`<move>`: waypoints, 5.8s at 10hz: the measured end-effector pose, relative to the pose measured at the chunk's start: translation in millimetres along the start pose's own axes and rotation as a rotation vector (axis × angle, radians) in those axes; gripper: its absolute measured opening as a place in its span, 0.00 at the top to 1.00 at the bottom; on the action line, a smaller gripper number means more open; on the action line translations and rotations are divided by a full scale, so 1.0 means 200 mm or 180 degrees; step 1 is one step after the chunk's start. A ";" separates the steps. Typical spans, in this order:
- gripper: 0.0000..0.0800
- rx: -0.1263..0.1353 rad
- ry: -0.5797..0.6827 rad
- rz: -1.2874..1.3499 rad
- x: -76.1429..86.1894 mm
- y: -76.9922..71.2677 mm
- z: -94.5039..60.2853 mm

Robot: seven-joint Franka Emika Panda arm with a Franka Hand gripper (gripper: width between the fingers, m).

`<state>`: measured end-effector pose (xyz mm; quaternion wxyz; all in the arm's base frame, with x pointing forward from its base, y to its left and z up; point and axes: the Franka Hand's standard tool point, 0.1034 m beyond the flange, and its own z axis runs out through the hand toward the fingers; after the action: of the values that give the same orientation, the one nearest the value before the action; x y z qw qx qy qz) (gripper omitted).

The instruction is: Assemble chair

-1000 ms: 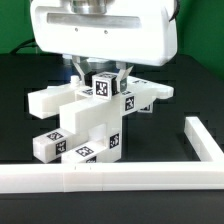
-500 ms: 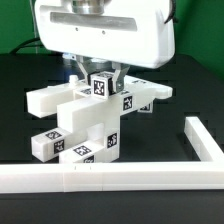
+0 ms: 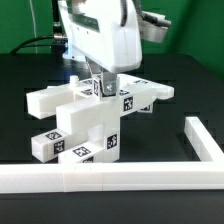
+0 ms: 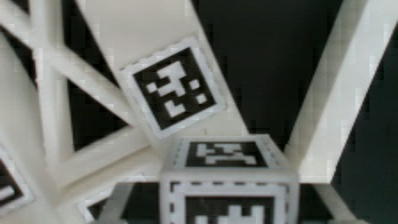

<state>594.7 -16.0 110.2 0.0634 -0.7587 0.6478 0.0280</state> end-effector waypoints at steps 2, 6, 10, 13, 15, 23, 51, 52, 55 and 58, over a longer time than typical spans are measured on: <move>0.64 0.0028 -0.0048 0.0549 0.00 0.00 0.00; 0.64 0.0045 -0.0101 0.1531 -0.01 -0.01 0.00; 0.28 0.0041 -0.0095 0.1386 -0.01 -0.01 0.01; 0.19 0.0044 -0.0092 0.0998 -0.01 -0.01 0.01; 0.19 0.0050 -0.0086 0.0492 -0.01 -0.01 0.01; 0.19 -0.0256 0.0045 -0.1991 0.00 -0.03 -0.01; 0.64 -0.0035 -0.0013 0.1139 -0.01 -0.06 0.01; 0.42 -0.0037 -0.0012 0.1114 -0.01 -0.06 0.01; 0.20 -0.0168 -0.0060 0.0582 -0.01 -0.05 0.00; 0.19 -0.0156 -0.0065 -0.0206 -0.01 -0.06 -0.01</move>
Offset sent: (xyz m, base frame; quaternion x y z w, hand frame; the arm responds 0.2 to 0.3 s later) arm -0.0003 0.0006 -0.0027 0.0111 -0.0246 0.2356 0.9715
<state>606.3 -13.1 112.2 0.0523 -0.7803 0.6213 0.0495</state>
